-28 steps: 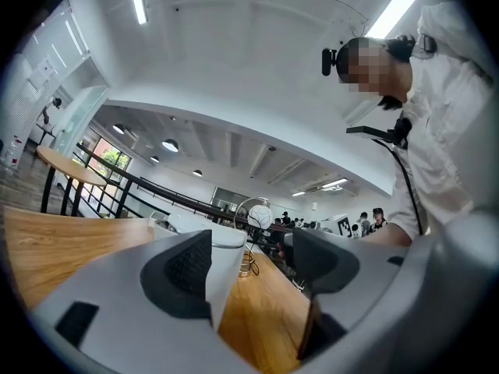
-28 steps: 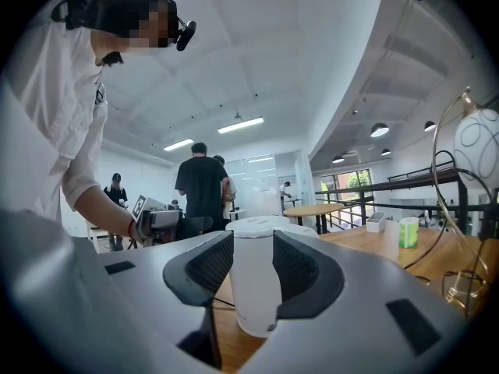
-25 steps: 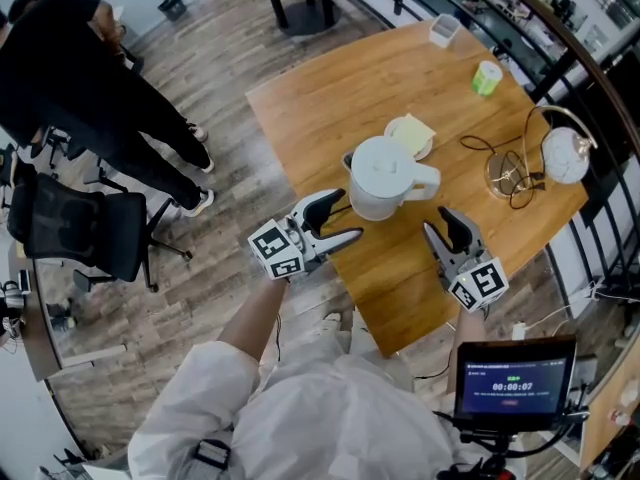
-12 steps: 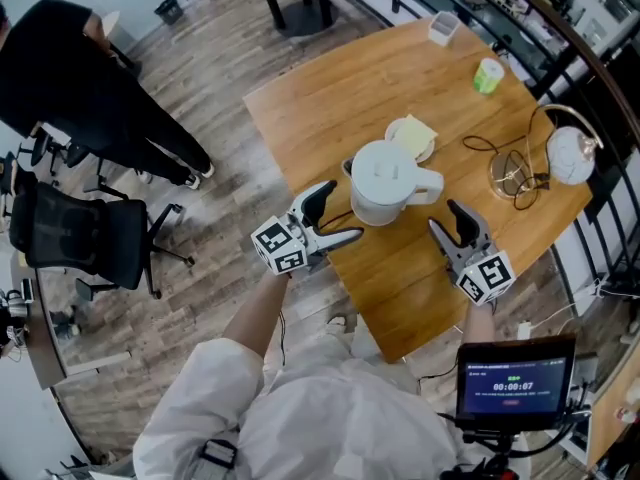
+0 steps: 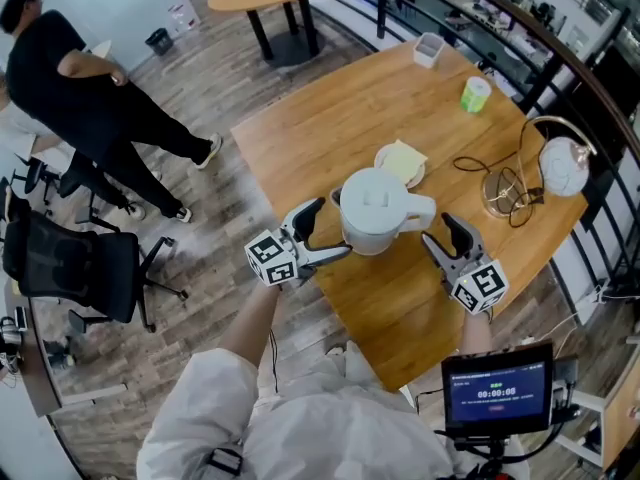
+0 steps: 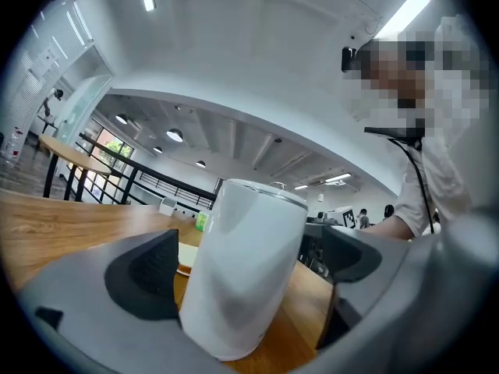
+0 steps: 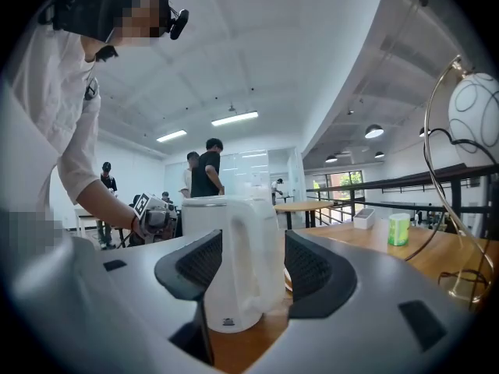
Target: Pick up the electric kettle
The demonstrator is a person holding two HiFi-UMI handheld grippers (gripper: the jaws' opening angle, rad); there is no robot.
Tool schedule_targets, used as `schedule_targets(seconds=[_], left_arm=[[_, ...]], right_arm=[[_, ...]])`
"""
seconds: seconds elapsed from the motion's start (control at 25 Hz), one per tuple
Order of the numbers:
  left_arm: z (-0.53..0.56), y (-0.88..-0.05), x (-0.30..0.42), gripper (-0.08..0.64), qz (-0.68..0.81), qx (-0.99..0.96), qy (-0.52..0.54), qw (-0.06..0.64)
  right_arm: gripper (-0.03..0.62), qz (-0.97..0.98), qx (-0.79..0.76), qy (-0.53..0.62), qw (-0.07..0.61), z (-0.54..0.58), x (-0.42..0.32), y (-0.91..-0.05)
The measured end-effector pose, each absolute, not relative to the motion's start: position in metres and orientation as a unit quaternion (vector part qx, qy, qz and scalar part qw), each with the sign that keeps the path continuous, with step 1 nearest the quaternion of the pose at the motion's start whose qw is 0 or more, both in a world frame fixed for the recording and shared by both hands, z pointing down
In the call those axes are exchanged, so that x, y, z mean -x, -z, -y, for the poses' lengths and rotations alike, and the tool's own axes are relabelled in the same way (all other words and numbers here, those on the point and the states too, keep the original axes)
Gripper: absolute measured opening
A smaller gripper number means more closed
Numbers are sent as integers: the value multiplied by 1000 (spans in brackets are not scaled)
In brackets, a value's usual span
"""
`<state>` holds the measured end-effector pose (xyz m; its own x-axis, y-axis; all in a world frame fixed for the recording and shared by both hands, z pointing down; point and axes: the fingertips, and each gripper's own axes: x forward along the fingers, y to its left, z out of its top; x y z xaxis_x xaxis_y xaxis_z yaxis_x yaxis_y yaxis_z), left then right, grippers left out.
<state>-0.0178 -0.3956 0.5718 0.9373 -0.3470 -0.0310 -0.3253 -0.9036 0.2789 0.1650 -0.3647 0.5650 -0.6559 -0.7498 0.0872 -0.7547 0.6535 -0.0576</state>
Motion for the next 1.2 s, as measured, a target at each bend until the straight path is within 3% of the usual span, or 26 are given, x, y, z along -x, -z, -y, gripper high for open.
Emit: schedule_targets(seconds=[0.32,1.2], left_arm=[[407,-574,10,583,125,-985,28,115],[424,-585,-16,584,36,-994,54,88]], right_arm=[[238,909,-415,-39,30,381,-160,-577],[236,911,-411,-16,38,410,-147,-611]])
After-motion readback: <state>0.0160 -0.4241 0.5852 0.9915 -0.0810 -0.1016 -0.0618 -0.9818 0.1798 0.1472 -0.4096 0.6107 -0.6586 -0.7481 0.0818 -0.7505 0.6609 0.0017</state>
